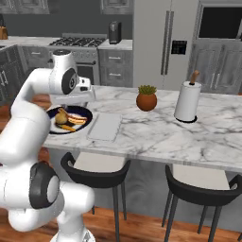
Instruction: Place one cooked food and one vegetable from the large plate to each tupperware container.
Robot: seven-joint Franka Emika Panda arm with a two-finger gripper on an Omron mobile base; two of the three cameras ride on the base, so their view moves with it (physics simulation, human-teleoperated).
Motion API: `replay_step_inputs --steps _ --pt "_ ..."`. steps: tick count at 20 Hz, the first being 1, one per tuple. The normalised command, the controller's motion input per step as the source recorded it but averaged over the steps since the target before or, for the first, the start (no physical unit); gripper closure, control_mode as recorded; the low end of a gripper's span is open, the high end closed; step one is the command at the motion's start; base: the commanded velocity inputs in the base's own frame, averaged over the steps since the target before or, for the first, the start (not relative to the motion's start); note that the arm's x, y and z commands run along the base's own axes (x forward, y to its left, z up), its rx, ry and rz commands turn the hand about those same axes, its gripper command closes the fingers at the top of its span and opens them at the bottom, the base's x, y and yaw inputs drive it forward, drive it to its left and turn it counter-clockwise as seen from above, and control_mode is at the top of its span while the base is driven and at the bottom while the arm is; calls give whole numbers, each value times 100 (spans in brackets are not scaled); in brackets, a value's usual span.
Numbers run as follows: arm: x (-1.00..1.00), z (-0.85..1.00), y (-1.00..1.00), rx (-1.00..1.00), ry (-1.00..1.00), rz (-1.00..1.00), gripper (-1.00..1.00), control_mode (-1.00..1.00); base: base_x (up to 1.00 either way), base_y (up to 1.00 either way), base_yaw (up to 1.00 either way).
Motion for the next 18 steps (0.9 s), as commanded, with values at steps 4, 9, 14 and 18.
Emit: replay_step_inputs --steps 4,9,14,18 --pt "70 -16 100 -11 8 42 -100 -100 0 0 0" --pt "82 -69 56 -1 2 26 -100 -100 0 0 0" --pt "91 -70 27 0 -1 26 -100 -100 0 0 0" --pt "38 -23 0 -6 -1 2 -100 -100 0 0 0"
